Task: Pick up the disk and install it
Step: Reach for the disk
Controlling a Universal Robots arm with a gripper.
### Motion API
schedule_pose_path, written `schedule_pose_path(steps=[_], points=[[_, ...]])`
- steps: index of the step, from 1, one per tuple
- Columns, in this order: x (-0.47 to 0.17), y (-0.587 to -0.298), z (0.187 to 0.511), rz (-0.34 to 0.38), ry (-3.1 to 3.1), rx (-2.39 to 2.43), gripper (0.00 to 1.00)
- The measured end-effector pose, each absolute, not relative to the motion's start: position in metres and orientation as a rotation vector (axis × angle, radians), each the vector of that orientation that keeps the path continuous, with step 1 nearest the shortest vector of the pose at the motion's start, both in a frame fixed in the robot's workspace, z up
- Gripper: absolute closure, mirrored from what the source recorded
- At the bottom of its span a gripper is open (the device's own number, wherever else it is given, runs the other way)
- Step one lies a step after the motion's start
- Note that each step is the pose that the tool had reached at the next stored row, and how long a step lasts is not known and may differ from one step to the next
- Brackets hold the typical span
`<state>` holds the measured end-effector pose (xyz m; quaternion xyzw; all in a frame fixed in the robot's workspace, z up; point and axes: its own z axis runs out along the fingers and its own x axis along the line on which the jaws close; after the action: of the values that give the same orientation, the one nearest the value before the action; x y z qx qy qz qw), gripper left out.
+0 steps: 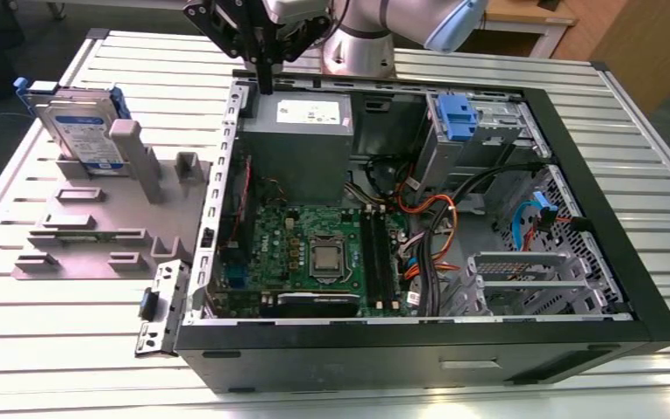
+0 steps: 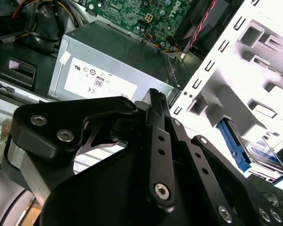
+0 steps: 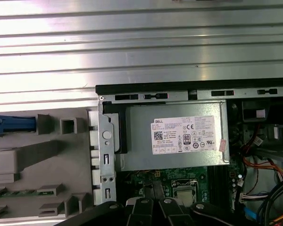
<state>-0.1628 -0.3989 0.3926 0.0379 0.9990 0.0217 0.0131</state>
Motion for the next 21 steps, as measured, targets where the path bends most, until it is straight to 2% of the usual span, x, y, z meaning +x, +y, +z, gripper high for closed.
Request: schedule_pose_path(steps=[21], points=[[-0.1721,-0.3989,0.3925,0.068,3.113,0.118,0.89]])
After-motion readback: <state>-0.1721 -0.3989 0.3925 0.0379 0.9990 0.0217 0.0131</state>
